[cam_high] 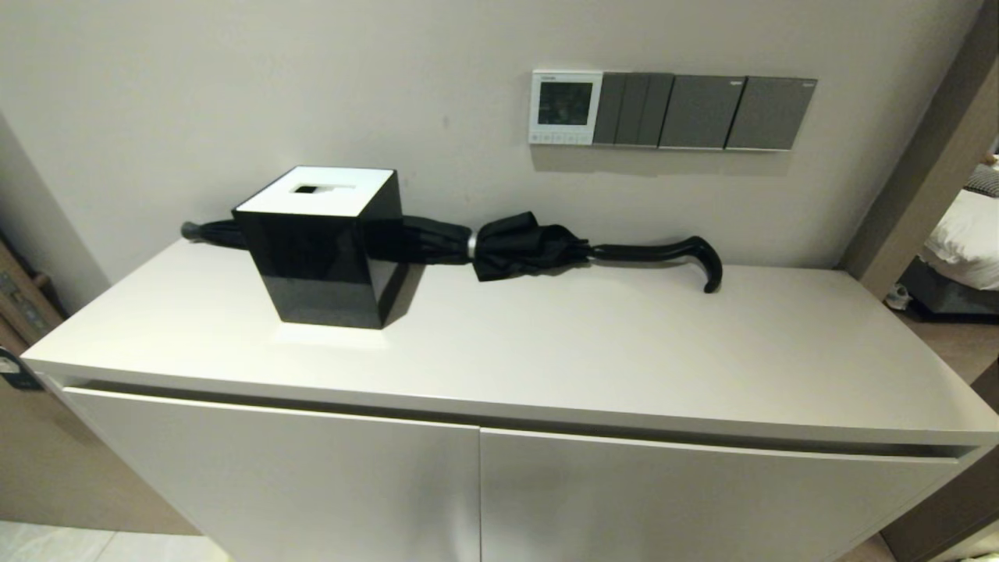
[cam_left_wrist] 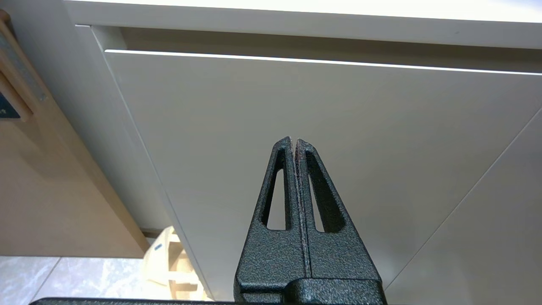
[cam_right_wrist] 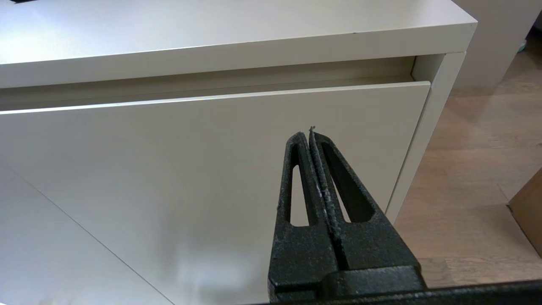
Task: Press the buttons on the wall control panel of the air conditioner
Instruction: Turn on the central air conditioner
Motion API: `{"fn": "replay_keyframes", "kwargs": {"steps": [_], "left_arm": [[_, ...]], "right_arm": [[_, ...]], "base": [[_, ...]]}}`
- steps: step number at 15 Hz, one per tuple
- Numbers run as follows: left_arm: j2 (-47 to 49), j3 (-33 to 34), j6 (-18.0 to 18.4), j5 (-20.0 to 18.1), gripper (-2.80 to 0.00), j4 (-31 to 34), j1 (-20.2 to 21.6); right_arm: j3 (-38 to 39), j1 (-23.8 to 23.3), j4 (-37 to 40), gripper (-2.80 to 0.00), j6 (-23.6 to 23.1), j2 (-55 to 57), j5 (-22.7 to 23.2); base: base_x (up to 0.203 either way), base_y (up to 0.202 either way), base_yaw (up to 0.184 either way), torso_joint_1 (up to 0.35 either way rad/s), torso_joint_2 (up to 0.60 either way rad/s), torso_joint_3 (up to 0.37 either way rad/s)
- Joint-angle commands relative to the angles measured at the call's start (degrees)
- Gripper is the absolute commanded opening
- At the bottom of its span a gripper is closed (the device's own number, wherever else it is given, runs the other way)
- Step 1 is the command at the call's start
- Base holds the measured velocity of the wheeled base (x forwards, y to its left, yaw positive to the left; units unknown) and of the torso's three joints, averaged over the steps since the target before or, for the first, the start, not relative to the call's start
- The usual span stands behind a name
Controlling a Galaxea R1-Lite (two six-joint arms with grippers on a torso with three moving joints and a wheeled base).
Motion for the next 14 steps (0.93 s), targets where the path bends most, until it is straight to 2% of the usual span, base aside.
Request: {"fn": "replay_keyframes", "kwargs": {"steps": [1, 14], "left_arm": [[0.1, 0.0, 0.0, 0.0, -2.80, 0.0, 0.0], [0.0, 0.0, 0.5, 0.0, -2.80, 0.0, 0.0]], "right_arm": [[0.2, 0.0, 0.0, -2.80, 0.1, 0.1, 0.0], [0.2, 0.0, 0.0, -2.80, 0.1, 0.1, 0.0]], "base": [[0.000, 0.000, 0.000, 0.000, 0.00, 0.000], [0.000, 0.000, 0.000, 0.000, 0.00, 0.000]]}}
